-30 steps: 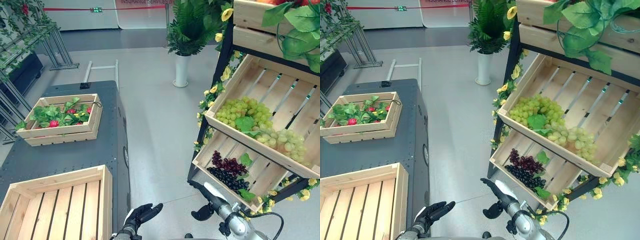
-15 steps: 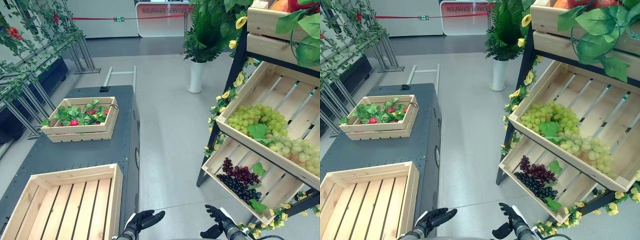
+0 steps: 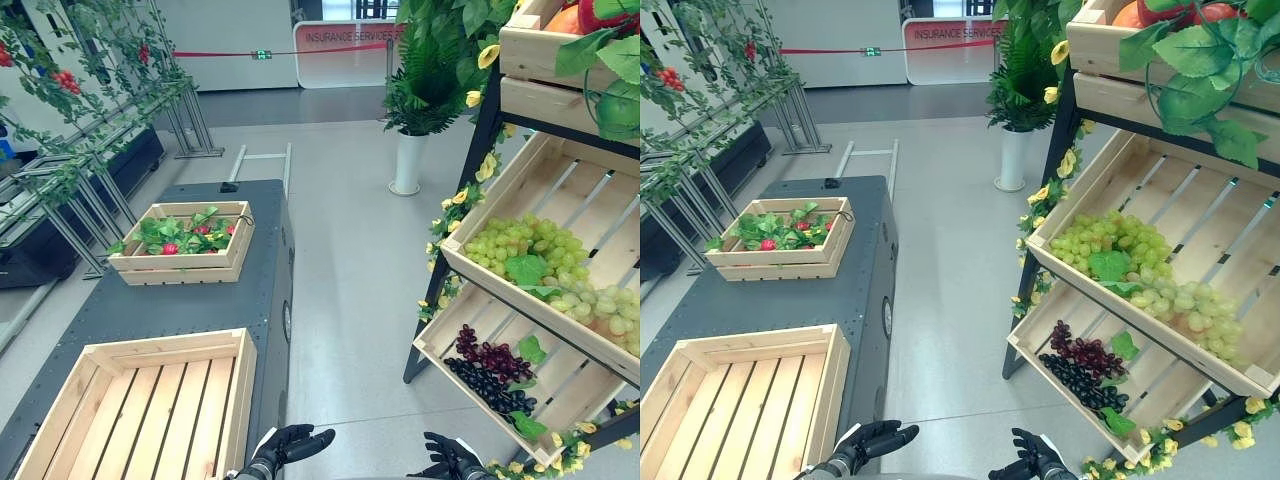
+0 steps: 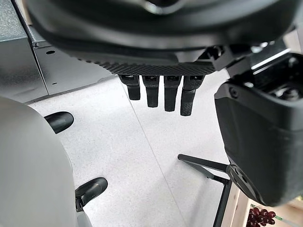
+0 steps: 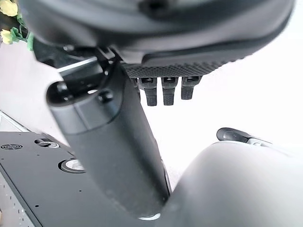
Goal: Pick up the fruits from the basket on one side to the basket on the other side
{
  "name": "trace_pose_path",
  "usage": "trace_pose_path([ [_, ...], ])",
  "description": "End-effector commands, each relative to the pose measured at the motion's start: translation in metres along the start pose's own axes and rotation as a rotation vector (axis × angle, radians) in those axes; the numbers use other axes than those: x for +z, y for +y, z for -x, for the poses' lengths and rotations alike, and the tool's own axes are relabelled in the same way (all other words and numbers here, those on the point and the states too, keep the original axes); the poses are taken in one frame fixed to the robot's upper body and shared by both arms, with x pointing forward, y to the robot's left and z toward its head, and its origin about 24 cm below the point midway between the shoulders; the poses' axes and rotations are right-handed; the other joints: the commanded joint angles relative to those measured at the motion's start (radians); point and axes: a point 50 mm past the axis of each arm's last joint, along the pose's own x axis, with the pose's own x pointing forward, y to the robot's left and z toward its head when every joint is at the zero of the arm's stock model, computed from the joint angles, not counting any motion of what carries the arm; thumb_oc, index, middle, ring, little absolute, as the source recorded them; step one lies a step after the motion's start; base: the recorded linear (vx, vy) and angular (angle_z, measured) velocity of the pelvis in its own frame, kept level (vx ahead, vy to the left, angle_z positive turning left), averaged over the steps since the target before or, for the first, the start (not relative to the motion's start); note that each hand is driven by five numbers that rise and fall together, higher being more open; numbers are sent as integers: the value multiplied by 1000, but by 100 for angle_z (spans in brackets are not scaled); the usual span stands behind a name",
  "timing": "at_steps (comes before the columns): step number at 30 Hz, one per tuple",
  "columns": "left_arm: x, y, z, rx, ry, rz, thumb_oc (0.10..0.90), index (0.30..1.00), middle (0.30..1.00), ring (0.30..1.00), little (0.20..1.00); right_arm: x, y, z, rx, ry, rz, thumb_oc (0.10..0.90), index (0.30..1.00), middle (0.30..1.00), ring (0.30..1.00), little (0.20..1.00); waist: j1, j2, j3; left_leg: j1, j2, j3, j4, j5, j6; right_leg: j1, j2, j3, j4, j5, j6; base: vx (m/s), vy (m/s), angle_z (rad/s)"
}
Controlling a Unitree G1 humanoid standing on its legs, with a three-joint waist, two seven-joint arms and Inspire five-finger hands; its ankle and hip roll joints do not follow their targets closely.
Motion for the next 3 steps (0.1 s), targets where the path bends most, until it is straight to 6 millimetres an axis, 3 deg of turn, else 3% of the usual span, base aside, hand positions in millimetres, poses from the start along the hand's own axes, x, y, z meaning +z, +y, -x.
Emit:
trace_pose_path([
  [1,31,6,-10,-39,-93,-109,800,900,900,900,900,37,6,-12,17,-95,-11,800,900,900,900,900,10,-14,60,39,-95,-12,11,-151,51,43,32,-43,40,-105,-15,0,0,0],
  [3,32,5,-10,-45,-99,-114,800,900,900,900,900,37,6,-12,15,-95,-14,800,900,900,900,900,9,-13,61,40,-95,-12,11,-150,51,43,33,-42,40,-105,-15,0,0,0],
])
